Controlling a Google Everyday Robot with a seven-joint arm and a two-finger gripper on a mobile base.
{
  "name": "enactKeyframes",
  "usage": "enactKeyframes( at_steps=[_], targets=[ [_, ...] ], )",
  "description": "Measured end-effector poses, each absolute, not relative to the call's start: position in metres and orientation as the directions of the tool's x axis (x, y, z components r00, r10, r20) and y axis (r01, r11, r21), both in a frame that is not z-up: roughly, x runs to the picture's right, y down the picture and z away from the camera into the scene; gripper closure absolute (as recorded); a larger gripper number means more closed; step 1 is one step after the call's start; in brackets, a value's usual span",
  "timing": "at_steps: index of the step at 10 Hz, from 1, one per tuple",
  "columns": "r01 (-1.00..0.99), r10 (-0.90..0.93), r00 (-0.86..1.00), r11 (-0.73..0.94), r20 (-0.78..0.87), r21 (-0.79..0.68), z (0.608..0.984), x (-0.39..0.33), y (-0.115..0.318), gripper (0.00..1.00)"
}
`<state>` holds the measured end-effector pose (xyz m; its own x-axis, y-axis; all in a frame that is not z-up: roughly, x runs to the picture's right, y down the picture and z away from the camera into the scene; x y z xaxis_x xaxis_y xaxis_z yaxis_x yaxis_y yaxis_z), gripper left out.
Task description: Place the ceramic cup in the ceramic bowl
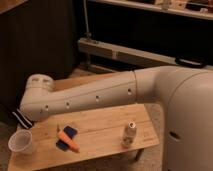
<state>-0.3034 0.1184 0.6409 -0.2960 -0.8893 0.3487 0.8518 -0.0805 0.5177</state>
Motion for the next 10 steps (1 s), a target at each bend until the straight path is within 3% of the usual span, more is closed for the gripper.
enactKeyframes(
  at_steps=[5,10],
  targets=[
    [0.853,-0.775,-0.394,-0.110,0.494,0.509,0.673,-0.326,0.165,0.20],
    [0.847,-0.767,-0.407,-0.113,0.496,0.520,0.660,-0.323,0.188,0.20]
  ],
)
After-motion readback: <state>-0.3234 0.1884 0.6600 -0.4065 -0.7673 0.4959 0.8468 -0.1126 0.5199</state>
